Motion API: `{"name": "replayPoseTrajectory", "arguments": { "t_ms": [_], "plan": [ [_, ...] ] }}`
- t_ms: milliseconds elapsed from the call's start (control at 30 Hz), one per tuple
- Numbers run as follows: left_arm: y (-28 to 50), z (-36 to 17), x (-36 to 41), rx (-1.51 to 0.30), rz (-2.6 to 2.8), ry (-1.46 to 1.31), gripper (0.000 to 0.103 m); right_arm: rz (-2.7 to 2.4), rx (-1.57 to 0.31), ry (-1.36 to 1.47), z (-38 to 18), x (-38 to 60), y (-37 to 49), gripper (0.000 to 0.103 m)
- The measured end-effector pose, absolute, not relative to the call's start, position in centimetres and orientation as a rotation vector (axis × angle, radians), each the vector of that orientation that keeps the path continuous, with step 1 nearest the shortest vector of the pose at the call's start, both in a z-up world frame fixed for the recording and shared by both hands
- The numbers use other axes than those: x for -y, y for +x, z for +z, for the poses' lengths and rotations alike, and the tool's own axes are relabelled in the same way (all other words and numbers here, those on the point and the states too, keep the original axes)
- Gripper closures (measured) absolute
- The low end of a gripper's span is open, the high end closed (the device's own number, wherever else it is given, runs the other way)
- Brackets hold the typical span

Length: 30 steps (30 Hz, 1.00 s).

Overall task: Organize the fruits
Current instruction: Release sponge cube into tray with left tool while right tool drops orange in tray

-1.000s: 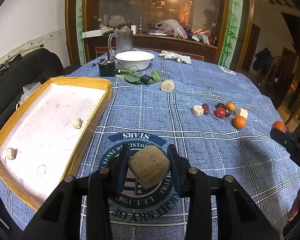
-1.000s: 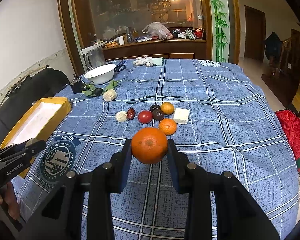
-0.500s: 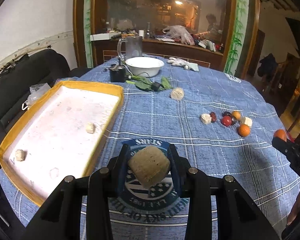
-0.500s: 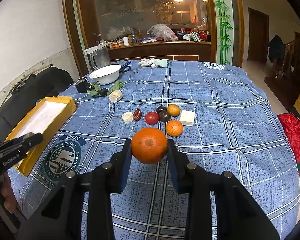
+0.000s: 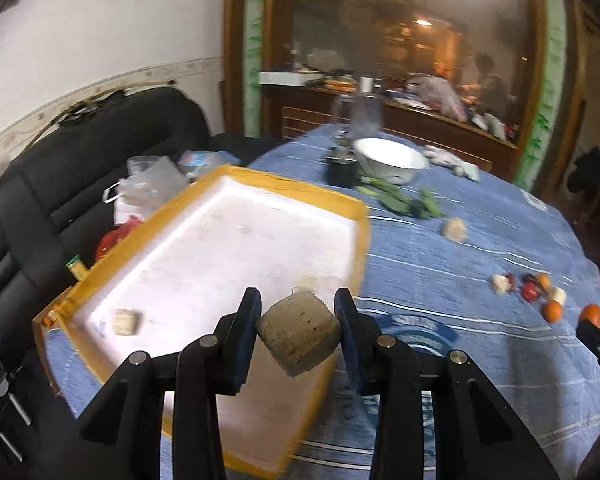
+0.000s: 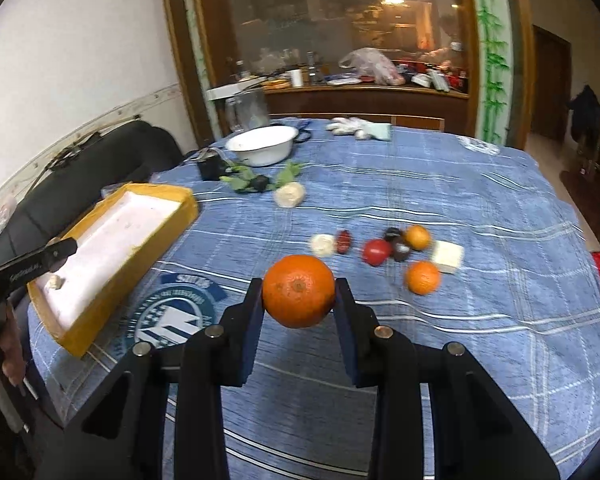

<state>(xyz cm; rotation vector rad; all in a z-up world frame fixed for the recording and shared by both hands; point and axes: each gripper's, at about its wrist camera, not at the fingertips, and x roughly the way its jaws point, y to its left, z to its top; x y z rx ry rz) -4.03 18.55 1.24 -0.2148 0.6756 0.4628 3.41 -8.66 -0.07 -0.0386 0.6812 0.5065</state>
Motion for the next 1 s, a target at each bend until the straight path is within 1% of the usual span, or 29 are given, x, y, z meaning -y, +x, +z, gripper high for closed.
{"name": "replayPoseTrajectory", "arguments": {
  "t_ms": [267,433,733,1000],
  "plan": [
    [-3.9,0.4,-22.4,-0.701,0.558,-0.24,0.066,0.6,-0.678,-0.071,0.6,3.3,3.6,0.067],
    [-3.3,-0.3,-24.1,-0.727,0.59,-0.256,0.066,0.685,-0.677,-0.113,0.7,-2.0,3.8,0.067],
    [-2.4,-0.9,-26.7,-0.739,0.626,-0.275,0.066,0.77,-0.694,-0.191,-0.3,-10.0,6.0,0.066],
    [-1.6,-1.6,-29.3,-0.777,0.676,-0.327,0.066,0.803,-0.729,-0.222,-1.5,-15.2,8.7,0.066]
  ]
}}
